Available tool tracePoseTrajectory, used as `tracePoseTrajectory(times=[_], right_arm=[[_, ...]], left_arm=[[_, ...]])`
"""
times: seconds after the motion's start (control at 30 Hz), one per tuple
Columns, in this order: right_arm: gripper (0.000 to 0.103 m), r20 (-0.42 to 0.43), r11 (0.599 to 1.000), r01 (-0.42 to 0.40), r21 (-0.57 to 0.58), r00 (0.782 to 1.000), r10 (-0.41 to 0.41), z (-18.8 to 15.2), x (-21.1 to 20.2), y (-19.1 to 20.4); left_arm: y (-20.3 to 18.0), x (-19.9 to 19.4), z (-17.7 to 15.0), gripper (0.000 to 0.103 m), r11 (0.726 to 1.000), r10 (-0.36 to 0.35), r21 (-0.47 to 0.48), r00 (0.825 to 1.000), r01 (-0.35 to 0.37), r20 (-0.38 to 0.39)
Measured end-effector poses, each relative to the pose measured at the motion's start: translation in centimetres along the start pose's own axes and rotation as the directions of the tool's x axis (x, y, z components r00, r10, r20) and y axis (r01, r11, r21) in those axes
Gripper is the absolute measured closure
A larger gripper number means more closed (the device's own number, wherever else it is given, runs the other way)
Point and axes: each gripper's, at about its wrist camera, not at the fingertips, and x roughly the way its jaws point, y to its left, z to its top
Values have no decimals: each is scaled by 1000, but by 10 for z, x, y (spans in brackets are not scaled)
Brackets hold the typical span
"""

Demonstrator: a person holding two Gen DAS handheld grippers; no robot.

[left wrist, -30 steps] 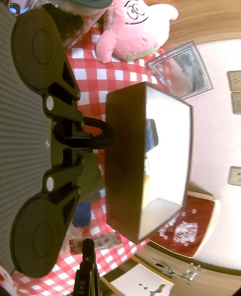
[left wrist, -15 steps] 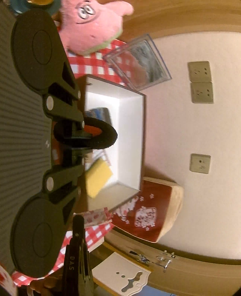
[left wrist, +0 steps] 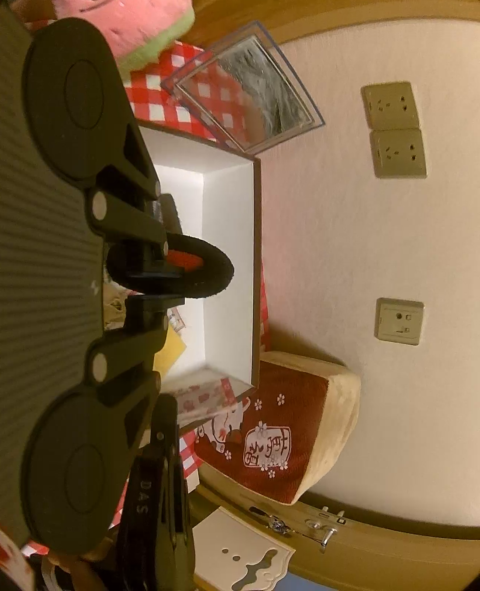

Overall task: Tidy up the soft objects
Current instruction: 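Carry the black ring and paper packet over the box with both grippers, then open both grippers to drop the ring and packet into the box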

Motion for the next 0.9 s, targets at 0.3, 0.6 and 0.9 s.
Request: tracePoseTrajectory(times=[0.3, 0.6, 0.9], right_arm=[[100, -36, 999, 15, 46, 999, -14, 22, 42, -17], [100, -55, 995, 39, 93, 998, -34, 32, 66, -37], [100, -71, 993, 42, 113, 997, -34, 33, 76, -44]], left_arm=[[2, 50, 19, 96, 1000, -19, 10, 999, 20, -48], [11, 90, 31, 93, 1000, -6, -18, 997, 4, -73], [32, 103, 29, 77, 998, 31, -52, 994, -37, -107]])
